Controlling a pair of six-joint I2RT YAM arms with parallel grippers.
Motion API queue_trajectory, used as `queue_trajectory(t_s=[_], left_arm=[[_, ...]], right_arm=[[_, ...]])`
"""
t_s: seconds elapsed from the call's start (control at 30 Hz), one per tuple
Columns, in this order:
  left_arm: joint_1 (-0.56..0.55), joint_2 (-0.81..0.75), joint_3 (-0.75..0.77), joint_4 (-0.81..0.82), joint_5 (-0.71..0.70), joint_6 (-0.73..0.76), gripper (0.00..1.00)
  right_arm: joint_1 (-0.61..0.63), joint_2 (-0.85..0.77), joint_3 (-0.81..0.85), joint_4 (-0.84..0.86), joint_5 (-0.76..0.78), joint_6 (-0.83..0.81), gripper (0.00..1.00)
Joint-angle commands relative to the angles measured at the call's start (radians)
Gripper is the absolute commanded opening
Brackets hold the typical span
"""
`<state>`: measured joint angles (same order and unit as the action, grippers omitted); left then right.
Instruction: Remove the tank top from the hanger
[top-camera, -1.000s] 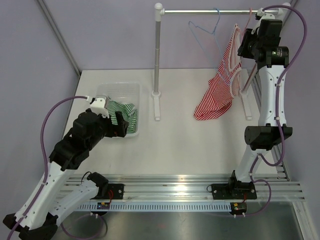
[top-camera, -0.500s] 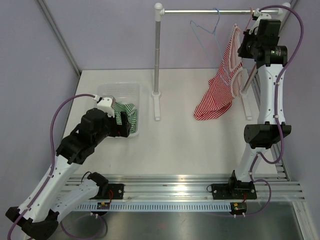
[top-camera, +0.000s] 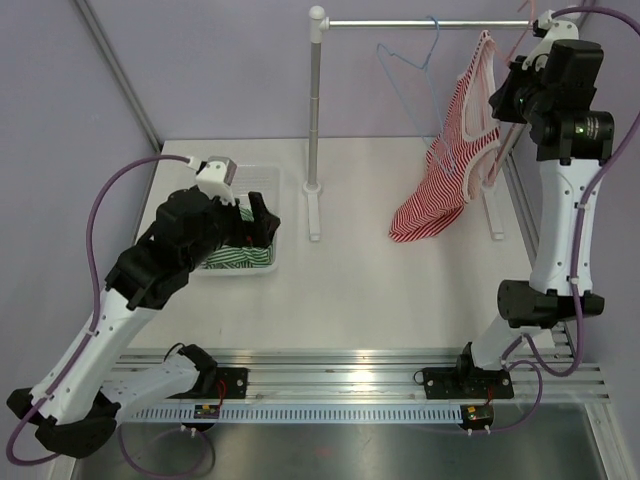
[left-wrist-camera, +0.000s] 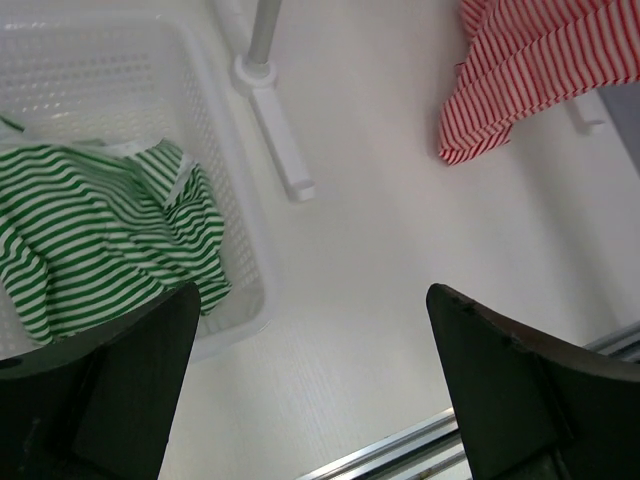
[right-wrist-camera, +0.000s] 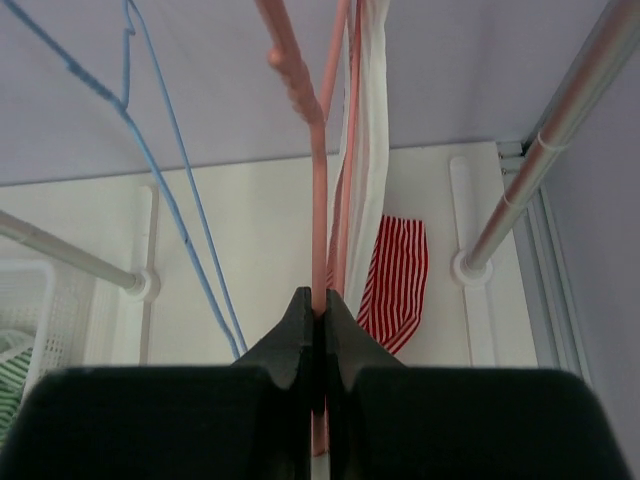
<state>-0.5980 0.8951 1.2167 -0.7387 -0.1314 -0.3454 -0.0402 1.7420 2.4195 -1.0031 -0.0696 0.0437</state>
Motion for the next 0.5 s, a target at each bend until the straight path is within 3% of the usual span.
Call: queue_trajectory(t_s=[0.0, 0.3, 0.47], left_arm=[[-0.078, 0.07, 0.162, 0.102, -0.031, -0.029, 0.99], [-0.239, 0.299, 0.437, 0.177, -0.073, 0.064, 0.99], [-0.359, 0.421, 0.532, 0.235, -0.1, 0.149, 0.99]], right_arm=[[-0.003, -0.163, -0.122, -0.04, -0.01, 0.051, 0.0], [-0.003, -0.574, -0.598, -0.075, -0.154, 0.091, 0.0], [0.013, -0.714, -0.619, -0.166, -0.141, 0.073, 0.0]])
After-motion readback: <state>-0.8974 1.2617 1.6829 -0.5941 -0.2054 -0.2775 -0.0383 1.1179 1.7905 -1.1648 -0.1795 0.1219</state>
